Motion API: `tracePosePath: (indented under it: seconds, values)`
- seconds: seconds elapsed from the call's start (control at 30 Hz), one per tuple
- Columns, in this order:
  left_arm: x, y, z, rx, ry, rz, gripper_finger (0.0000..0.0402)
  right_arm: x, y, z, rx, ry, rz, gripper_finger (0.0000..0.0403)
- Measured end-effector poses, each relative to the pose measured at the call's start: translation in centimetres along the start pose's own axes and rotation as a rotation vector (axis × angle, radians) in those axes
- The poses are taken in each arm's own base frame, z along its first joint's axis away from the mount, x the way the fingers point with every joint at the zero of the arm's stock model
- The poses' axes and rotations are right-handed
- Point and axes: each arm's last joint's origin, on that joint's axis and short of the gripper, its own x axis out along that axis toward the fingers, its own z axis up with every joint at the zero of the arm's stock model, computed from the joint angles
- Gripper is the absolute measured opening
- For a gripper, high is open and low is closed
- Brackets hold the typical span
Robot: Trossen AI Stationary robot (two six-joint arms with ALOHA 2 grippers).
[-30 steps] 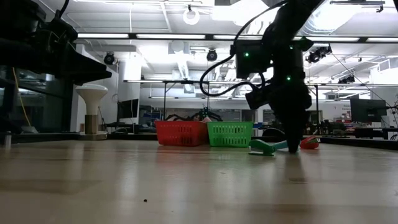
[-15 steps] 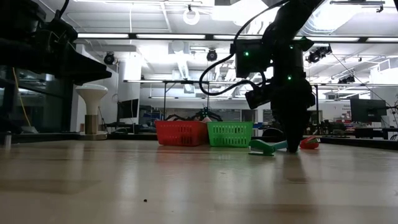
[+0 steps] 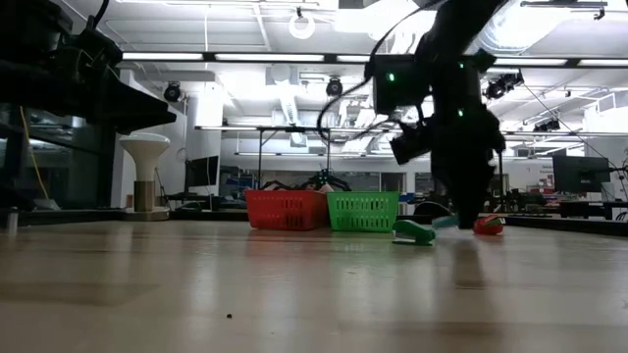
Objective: Pick and place Stapler, Stapler remover, tape
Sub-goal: Put the light blue staple remover into the green bin
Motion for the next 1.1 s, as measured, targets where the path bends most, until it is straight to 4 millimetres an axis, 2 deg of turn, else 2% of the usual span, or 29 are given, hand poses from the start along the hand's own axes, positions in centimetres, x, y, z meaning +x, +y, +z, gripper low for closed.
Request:
tracePosePath:
  seconds: [0.23,0.63,0.77,1.1]
  values:
    - [0.0,0.0,0.0,0.000,0.000,0.000,0.0234,-2.3,0.1,0.4,-0.023,-0.026,-0.013,0.0099]
    - [0.0,0.0,0.0,0.000,0.000,0.000,0.0234,-6.9,-0.2,3.4,-0.173,-0.196,-0.171,0.0104]
    - [0.0,0.0,0.0,0.000,0.001,0.000,0.0234,-6.9,-1.3,4.2,-0.152,-0.239,-0.201,0.0104]
    - [0.0,0.0,0.0,0.000,0.000,0.000,0.0234,-4.9,-4.2,6.8,-0.080,-0.334,-0.231,0.0105]
